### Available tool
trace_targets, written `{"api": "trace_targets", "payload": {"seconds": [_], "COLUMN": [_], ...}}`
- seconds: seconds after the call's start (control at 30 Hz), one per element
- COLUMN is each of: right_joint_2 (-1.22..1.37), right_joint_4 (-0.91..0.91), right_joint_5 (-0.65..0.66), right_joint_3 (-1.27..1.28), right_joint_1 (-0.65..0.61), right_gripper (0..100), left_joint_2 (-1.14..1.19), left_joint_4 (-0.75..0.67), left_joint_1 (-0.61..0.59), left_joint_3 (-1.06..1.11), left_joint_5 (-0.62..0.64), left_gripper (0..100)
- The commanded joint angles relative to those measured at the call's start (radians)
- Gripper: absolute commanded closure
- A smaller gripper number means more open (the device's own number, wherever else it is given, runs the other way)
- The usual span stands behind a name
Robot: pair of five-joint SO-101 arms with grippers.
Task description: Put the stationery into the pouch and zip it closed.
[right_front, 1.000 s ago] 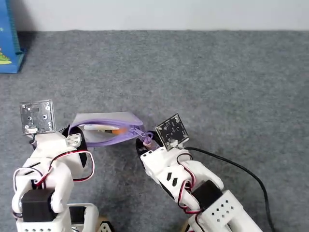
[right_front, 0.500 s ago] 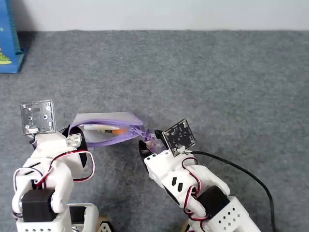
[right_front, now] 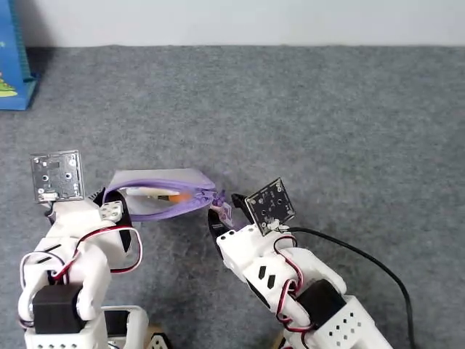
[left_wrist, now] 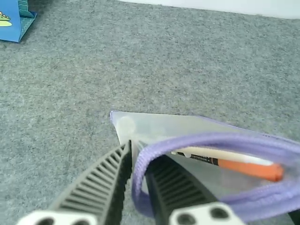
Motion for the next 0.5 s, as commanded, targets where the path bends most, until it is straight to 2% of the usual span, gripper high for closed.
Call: {"api": "trace_targets", "payload": {"seconds": [0.0, 0.27, 0.47], "right_joint_2": [-0.008, -0.002, 0.104], "right_joint_4": [-0.025, -0.077, -0.117], "right_joint_5": [-0.008, -0.006, -0.006], "right_joint_3": [-0.006, 0.005, -0.005], "right_joint_1": [-0.007, -0.007, -0.001], "right_gripper": [83.1, 83.1, 83.1], "left_joint_2": [-0.012, -0.012, -0.012], "left_joint_4": [-0.032, -0.032, -0.032], "left_joint_1": [0.000, 0.000, -0.005], "left_joint_3": [-0.007, -0.008, -0.008], "left_joint_5": [-0.012, -0.012, -0.012], "left_gripper": [99, 99, 99]}}
